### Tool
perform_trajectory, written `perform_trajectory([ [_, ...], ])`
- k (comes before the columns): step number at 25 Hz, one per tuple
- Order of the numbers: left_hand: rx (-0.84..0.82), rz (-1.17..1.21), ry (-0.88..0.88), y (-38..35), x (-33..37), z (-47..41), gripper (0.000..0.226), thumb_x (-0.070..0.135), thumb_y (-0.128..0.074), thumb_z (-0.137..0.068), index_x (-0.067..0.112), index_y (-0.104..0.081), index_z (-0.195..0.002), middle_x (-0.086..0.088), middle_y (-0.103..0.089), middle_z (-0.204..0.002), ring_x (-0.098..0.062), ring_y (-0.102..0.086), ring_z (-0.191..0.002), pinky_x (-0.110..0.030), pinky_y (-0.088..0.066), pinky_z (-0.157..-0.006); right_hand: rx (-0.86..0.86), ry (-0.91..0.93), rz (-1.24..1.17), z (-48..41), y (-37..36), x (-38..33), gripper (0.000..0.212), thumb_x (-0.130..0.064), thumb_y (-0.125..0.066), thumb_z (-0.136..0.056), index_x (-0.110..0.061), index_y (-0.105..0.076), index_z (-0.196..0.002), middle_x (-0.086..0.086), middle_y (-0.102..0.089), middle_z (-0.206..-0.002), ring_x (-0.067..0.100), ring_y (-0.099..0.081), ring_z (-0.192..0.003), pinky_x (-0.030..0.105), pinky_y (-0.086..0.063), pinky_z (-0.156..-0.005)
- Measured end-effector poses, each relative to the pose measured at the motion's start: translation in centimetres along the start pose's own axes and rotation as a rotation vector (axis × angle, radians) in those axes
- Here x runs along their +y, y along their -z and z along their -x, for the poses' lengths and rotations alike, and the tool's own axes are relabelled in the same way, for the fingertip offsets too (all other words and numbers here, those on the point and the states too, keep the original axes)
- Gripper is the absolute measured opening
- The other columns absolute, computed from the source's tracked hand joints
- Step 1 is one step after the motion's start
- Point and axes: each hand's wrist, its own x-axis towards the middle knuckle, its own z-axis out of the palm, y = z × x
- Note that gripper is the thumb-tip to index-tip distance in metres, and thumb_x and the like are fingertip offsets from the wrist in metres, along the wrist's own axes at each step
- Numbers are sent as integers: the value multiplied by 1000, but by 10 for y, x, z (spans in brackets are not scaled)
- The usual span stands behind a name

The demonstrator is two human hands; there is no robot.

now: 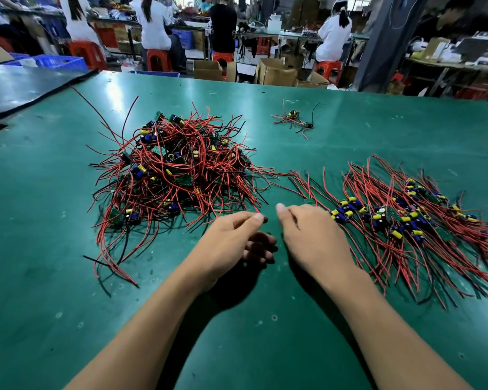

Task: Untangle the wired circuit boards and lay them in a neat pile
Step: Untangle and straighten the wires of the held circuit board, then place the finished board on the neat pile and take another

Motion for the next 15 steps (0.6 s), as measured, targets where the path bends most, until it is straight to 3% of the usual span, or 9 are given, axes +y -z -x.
perform_trajectory([
  [4,36,-12,-14,1,-2,-3,21,20,-50,-102,2,-62,-105,-11,-72,-75,-21,-64,-56,-27,-54,-48,7,-182,47,-2,14,14,36,-45,-48,-100,-17,-69,-93,8,-71,-93,34,-62,-91,33,-37,-65],
  [10,90,30,-15,0,0,-1,18,15,-51,-101,1,-62,-105,-14,-68,-82,-23,-63,-53,-33,-57,-48,-19,-217,35,-1,19,12,37,-45,-54,-98,-24,-65,-126,3,-71,-110,33,-63,-106,36,-48,-81],
  [15,407,-1,-200,9,4,-9,16,2,-53,-98,7,-60,-110,-13,-63,-97,-17,-64,-55,-35,-57,-54,46,-136,6,1,15,8,32,-42,-56,-98,-20,-70,-116,4,-71,-108,32,-65,-102,36,-49,-80],
])
